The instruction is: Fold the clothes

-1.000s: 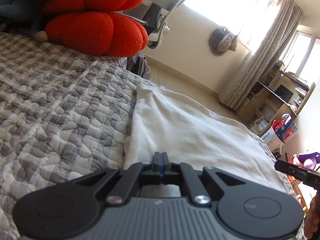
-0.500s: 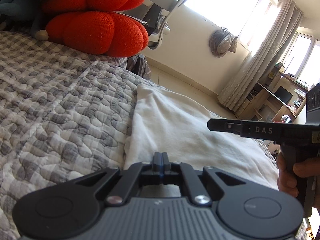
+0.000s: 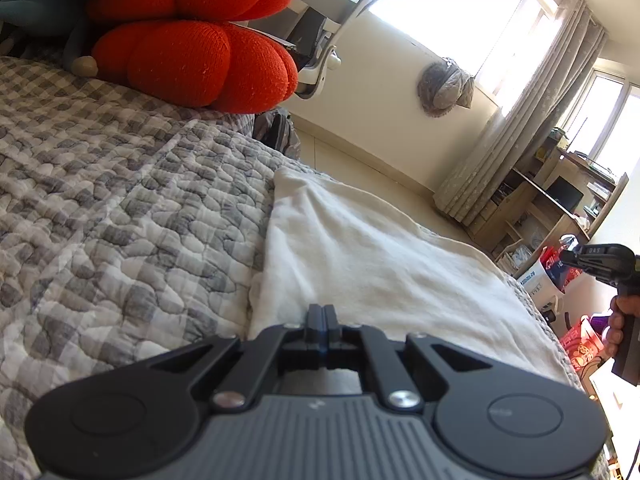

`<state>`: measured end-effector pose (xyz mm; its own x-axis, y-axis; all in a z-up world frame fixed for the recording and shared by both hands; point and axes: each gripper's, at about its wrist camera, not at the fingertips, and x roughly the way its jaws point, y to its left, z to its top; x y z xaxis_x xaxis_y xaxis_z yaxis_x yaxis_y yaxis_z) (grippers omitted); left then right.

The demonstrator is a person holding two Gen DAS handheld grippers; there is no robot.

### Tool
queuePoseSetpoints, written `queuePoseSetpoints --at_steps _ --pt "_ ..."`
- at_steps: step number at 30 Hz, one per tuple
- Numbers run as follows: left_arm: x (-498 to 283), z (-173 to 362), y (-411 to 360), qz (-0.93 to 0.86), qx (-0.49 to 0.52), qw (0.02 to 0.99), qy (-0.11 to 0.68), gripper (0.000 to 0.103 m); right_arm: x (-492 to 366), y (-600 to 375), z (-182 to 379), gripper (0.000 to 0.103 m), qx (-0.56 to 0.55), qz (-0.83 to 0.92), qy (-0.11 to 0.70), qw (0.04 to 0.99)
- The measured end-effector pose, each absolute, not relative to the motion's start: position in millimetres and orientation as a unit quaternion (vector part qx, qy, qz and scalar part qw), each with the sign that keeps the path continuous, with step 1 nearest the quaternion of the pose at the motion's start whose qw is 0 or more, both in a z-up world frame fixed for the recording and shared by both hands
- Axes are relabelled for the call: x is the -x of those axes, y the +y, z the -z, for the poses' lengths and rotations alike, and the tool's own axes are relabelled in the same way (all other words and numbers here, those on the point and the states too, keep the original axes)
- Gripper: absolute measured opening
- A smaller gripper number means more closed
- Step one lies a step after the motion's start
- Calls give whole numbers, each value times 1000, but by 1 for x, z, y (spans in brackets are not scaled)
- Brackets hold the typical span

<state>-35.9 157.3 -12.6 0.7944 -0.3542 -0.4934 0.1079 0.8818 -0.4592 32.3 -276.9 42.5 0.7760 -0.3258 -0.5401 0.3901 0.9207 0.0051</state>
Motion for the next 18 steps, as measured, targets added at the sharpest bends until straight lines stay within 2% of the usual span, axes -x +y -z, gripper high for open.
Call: queuePoseSetpoints --at_steps 2,3,4,6,8,9,14,16,18 --pt "36 13 157 125 209 924 295 3 -27 -322 -42 3 -78 281 262 920" --pt "35 13 158 125 210 924 295 3 -24 -344 -41 16 -88 326 254 906" --pt "35 13 158 125 211 924 295 3 -21 -367 -41 16 -97 370 246 890" --pt "34 14 158 124 213 923 295 3 -21 -355 -43 16 -104 324 258 904" --pt "34 14 158 124 214 923 294 3 -21 -338 -45 26 -108 262 272 919" --pt "34 14 158 124 214 923 294 3 -21 -329 -46 40 -110 231 279 926" --pt "34 13 157 122 207 925 294 3 -22 -286 -52 51 -119 72 307 941" --pt "34 13 157 122 206 925 294 3 -24 -265 -53 69 -106 15 325 939" --pt "34 13 158 122 206 925 295 3 -28 -245 -50 72 -86 -15 349 933"
